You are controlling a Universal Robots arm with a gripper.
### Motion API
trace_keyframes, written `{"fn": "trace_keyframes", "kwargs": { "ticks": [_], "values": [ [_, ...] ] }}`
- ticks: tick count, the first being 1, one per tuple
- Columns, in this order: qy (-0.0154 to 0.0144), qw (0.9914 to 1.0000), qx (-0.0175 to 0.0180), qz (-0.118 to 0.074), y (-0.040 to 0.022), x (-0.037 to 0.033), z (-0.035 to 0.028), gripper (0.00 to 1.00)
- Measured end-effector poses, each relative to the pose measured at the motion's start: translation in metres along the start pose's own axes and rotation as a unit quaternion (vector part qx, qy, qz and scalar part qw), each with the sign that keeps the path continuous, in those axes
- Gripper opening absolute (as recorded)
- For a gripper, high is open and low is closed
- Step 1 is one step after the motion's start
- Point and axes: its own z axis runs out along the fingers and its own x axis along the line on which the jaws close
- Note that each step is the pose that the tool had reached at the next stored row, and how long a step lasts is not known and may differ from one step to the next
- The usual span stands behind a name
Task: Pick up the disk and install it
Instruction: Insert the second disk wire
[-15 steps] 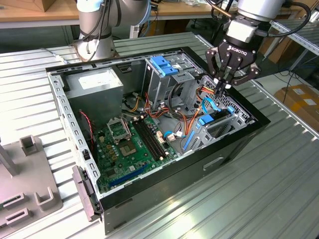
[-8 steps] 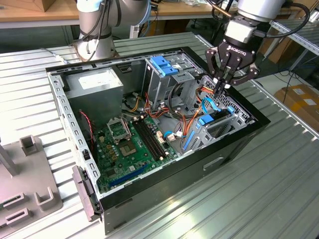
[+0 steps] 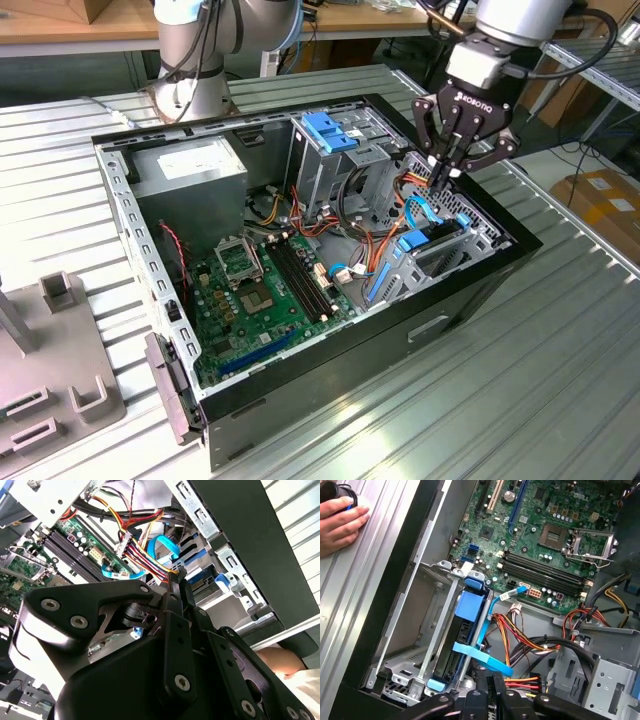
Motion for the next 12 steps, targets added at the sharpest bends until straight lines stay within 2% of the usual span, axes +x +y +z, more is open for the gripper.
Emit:
{"fn": "trace_keyframes", "kwargs": {
  "ticks": [4, 6, 9, 12],
  "values": [
    [0.0008, 0.99982, 0.0097, 0.016, -0.0001, -0.0001, 0.0012, 0.16],
    [0.0012, 0.99970, 0.0131, 0.021, -0.0002, -0.0002, 0.0016, 0.16],
    [0.0042, 0.99914, 0.0239, 0.034, -0.0002, -0.0002, 0.0029, 0.16],
    [0.0038, 0.99913, 0.0241, 0.034, -0.0002, -0.0003, 0.0029, 0.16]
  ]
}}
